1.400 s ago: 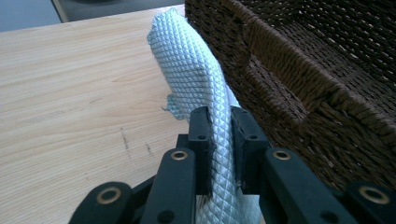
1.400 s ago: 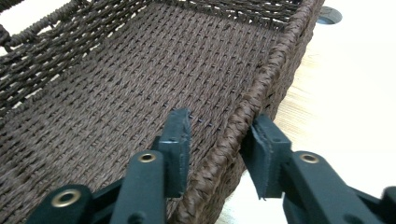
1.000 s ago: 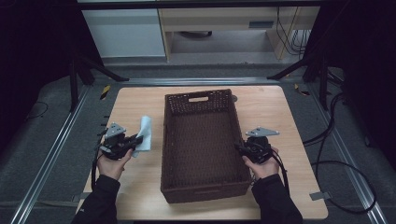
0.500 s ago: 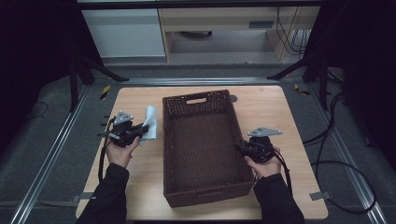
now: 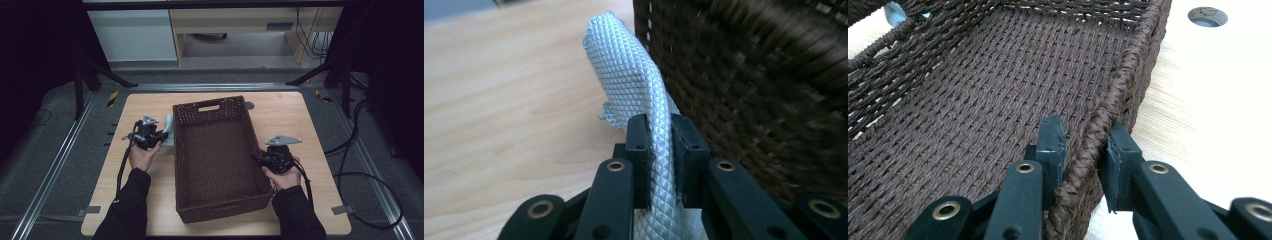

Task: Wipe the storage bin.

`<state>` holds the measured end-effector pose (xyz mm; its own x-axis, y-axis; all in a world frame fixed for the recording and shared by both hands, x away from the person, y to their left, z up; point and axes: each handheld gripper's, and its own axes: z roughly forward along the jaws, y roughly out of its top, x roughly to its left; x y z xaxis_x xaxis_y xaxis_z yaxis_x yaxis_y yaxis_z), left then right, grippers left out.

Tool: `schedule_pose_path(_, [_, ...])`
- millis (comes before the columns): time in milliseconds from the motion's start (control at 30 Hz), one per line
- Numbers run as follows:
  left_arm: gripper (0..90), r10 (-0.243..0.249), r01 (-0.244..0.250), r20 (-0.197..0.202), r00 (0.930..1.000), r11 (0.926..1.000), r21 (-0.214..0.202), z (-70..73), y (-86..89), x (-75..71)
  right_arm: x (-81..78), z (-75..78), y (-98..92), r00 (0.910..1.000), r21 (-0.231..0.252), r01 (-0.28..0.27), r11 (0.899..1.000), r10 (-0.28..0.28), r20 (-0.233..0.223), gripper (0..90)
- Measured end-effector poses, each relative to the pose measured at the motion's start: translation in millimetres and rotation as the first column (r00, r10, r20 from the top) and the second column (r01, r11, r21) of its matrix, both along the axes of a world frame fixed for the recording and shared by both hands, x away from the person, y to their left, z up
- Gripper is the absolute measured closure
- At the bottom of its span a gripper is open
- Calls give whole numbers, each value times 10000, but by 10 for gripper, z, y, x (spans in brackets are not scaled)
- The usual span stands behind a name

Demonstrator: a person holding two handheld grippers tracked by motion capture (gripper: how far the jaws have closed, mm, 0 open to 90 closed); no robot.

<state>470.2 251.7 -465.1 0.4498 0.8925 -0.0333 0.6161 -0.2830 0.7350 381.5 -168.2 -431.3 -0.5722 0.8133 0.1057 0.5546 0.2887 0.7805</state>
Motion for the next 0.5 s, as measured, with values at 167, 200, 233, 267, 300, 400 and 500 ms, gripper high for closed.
schedule_pose_path(167, [793,-320,326,-679,9972,9994,83,-164,-81,48,4,2,2,10000,-21,14,10000,-14,-8,730])
schedule_pose_path(200, [794,-320,326,-679,9972,9994,83,-164,-81,48,3,2,2,10000,-33,14,10000,-14,-1,730])
schedule_pose_path(233, [794,-454,459,-628,9970,9989,65,-162,-106,46,2,3,4,10000,-53,14,10000,-14,8,730])
schedule_pose_path(267, [796,-464,465,-538,9975,9989,0,-140,-109,38,2,3,3,10000,-54,11,10000,-11,7,730])
schedule_pose_path(300, [796,-521,513,-446,9976,9985,-186,-91,-104,27,4,2,2,10000,-37,2,10000,-2,0,729])
schedule_pose_path(400, [798,-505,501,-68,9987,9976,-487,13,-79,3,4,0,0,10000,-20,-7,10000,7,15,729])
schedule_pose_path(500, [798,-534,584,544,9971,9938,-948,225,-24,-51,3,1,2,10000,-24,19,10000,-19,11,729])
